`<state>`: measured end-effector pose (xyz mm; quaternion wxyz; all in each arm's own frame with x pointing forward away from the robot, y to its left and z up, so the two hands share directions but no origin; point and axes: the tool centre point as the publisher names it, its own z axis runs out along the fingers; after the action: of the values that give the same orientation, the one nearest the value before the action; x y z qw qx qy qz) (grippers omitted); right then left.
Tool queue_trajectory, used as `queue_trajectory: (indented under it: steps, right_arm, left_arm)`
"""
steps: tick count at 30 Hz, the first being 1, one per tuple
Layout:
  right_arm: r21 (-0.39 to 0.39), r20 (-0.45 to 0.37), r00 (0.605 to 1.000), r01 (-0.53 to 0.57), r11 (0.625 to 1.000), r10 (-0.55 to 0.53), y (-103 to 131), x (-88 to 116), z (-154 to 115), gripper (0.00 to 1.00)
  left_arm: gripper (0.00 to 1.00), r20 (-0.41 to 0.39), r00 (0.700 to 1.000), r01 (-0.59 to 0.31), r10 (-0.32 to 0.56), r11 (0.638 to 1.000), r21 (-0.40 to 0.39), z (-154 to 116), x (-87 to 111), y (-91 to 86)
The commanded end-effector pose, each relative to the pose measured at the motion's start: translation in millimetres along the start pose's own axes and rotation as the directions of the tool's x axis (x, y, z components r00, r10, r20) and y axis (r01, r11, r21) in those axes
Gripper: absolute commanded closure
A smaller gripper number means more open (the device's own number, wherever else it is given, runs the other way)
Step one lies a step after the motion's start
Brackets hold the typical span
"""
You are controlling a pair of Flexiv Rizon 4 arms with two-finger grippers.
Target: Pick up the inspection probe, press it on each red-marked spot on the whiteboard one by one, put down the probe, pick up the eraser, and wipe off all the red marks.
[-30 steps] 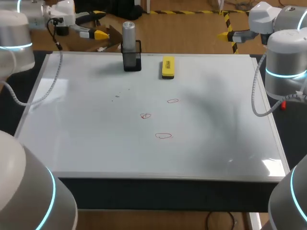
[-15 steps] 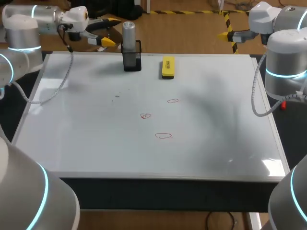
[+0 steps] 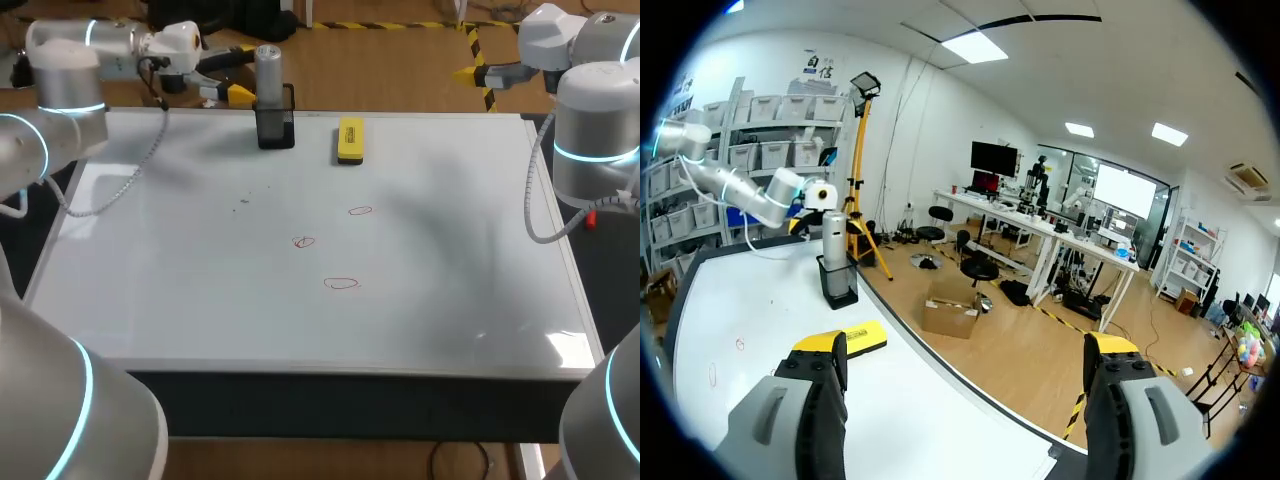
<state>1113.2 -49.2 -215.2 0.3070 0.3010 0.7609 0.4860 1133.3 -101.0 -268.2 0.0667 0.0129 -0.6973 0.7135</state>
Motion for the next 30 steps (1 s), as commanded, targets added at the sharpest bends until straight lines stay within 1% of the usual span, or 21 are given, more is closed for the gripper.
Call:
queue_trajectory:
  steps: [1,11,26,27,28,29,30]
  right_arm:
    - [0.0,0.0,1.0,0.0,1.0,0.0,0,0,0,0.0]
    - [0.0,0.0,1.0,0.0,1.0,0.0,0,0,0,0.0]
    - [0.0,0.0,1.0,0.0,1.0,0.0,0,0,0,0.0]
    - [0.0,0.0,1.0,0.0,1.0,0.0,0,0,0,0.0]
    - [0.0,0.0,1.0,0.0,1.0,0.0,0,0,0,0.0]
    - [0.0,0.0,1.0,0.0,1.0,0.0,0,0,0,0.0]
    - [0.0,0.0,1.0,0.0,1.0,0.0,0,0,0,0.0]
  left_arm:
    - [0.0,0.114,0.993,-0.009,0.01,1.0,-0.011,13,12.9,2.2]
    - [0.0,0.112,0.993,-0.025,0.028,0.999,-0.027,35,12.5,7.6]
    - [0.0,0.158,0.987,-0.025,0.03,0.999,-0.034,37,5.8,13.6]
    - [0.01,0.16,0.987,-0.025,0.03,0.999,-0.033,37,5.4,13.6]
    - [0.13,0.166,0.986,-0.029,0.034,0.999,-0.033,37,5.3,13.4]
    - [0.28,0.172,0.984,-0.029,0.034,0.999,-0.031,36,5.3,13.1]
    - [0.46,0.173,0.984,-0.029,0.034,0.999,-0.031,35,5.3,13.2]
